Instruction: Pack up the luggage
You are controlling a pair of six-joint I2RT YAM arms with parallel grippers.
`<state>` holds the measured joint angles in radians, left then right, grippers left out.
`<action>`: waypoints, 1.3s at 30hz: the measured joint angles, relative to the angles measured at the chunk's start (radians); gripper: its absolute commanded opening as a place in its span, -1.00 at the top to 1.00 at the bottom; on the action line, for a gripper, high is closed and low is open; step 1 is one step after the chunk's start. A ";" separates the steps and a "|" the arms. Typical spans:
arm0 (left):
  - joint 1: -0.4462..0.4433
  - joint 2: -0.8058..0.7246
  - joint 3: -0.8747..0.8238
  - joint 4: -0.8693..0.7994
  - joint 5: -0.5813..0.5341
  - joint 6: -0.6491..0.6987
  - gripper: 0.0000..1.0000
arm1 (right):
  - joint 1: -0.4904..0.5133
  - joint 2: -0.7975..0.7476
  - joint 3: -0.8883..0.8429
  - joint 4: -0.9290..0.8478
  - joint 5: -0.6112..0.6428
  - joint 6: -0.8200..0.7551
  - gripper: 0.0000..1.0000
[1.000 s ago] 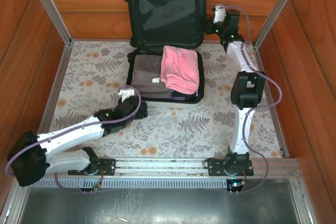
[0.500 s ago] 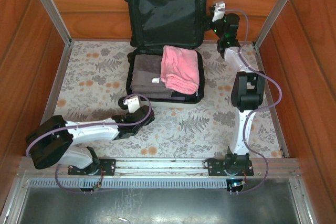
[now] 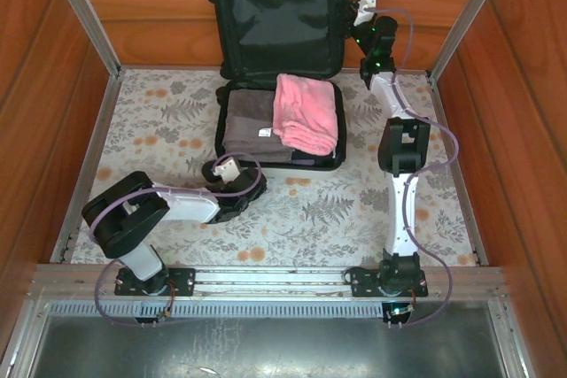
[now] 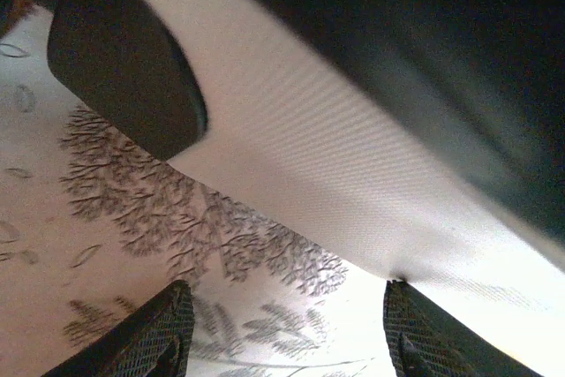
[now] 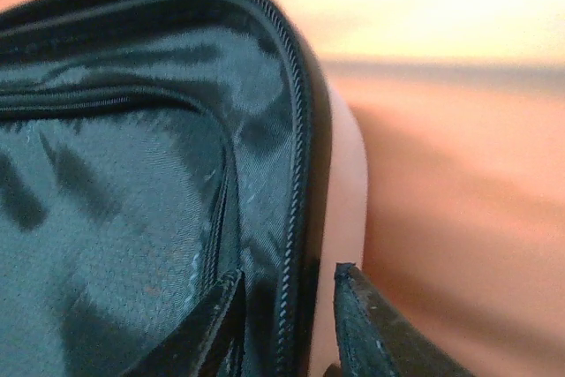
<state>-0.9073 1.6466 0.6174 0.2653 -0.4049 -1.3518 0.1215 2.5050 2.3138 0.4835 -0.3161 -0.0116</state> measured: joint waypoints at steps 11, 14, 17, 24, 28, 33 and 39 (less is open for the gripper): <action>0.026 0.092 0.036 0.156 0.027 -0.063 -0.16 | 0.007 -0.008 0.015 -0.051 0.021 -0.063 0.95; 0.026 0.099 0.034 0.177 0.023 -0.071 -0.16 | 0.005 -0.067 -0.118 0.021 0.060 -0.080 1.00; 0.026 0.104 0.024 0.205 0.021 -0.080 -0.16 | 0.005 -0.167 -0.296 0.109 0.083 -0.093 1.00; 0.031 0.147 0.029 0.304 0.050 -0.095 -0.16 | 0.010 -0.413 -0.708 0.308 0.119 -0.121 1.00; 0.031 0.174 0.045 0.338 0.053 -0.085 -0.15 | 0.011 -0.539 -0.915 0.367 0.139 -0.130 0.67; 0.052 0.189 0.065 0.345 0.051 -0.050 -0.16 | 0.025 -0.827 -1.276 0.199 0.173 0.005 -0.19; 0.058 0.109 0.000 0.324 0.040 0.033 -0.21 | 0.070 -1.371 -1.732 -0.010 0.112 0.323 -0.28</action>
<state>-0.8497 1.7561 0.6178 0.5896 -0.3645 -1.3190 0.1917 1.1343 0.5823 0.4736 -0.2039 0.3115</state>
